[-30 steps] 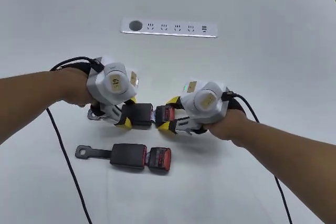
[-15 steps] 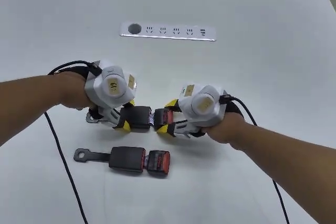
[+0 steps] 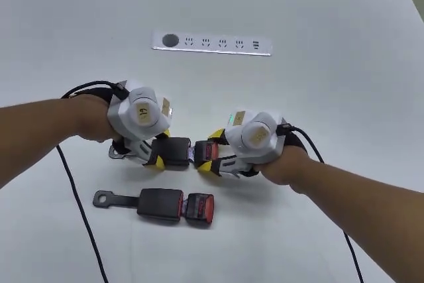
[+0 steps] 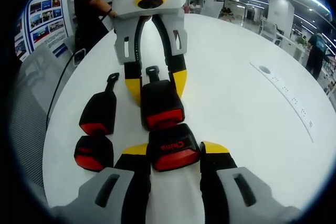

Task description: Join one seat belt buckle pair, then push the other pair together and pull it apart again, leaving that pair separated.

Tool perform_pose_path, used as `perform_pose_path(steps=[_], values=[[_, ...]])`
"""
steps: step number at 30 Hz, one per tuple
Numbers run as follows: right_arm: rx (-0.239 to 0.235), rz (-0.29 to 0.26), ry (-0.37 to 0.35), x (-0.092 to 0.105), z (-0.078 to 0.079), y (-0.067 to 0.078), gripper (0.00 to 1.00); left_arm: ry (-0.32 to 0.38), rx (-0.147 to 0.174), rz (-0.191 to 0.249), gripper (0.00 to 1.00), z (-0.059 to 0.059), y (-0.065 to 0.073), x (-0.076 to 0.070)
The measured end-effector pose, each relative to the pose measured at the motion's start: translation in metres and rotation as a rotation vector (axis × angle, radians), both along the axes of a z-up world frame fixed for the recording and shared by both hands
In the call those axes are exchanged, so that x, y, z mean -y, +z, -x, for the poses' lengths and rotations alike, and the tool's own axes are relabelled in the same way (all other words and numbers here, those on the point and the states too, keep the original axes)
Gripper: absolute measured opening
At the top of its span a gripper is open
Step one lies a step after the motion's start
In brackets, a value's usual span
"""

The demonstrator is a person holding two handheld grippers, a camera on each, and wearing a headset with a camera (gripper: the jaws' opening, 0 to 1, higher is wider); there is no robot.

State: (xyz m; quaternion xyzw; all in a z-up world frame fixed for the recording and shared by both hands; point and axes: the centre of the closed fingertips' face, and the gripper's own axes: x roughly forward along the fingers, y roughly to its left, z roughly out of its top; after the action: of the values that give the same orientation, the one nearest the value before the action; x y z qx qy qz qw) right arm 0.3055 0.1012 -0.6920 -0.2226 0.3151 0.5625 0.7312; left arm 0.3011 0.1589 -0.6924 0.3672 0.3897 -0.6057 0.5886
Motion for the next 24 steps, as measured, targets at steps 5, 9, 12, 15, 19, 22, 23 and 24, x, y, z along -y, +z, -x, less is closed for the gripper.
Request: perform_pose_path(steps=[5,9,12,15,19,22,23,24], values=[[0.006,0.002,0.003,0.000,0.000,0.000,0.35,0.002,-0.002,0.010,0.33,0.001,0.002,0.001],[0.004,-0.004,-0.001,0.002,-0.001,-0.001,0.35,0.016,-0.005,0.027,0.33,0.000,0.001,0.001],[0.007,-0.005,-0.003,0.004,0.001,-0.001,0.35,0.024,-0.007,0.034,0.33,-0.001,0.000,-0.001],[0.005,-0.003,-0.006,0.012,0.003,0.000,0.35,0.032,-0.009,0.041,0.33,0.000,0.002,-0.003],[-0.002,-0.021,-0.027,0.014,-0.001,0.000,0.35,0.050,-0.008,0.051,0.33,0.000,0.002,-0.001],[0.001,-0.016,-0.024,0.012,0.000,0.000,0.35,0.051,-0.008,0.052,0.33,0.000,0.003,-0.001],[0.001,-0.015,-0.021,0.013,0.001,0.000,0.35,0.047,-0.007,0.051,0.33,0.001,0.004,0.000],[0.002,-0.015,-0.018,0.015,0.001,-0.001,0.35,0.040,-0.007,0.049,0.33,0.001,0.004,0.000]])
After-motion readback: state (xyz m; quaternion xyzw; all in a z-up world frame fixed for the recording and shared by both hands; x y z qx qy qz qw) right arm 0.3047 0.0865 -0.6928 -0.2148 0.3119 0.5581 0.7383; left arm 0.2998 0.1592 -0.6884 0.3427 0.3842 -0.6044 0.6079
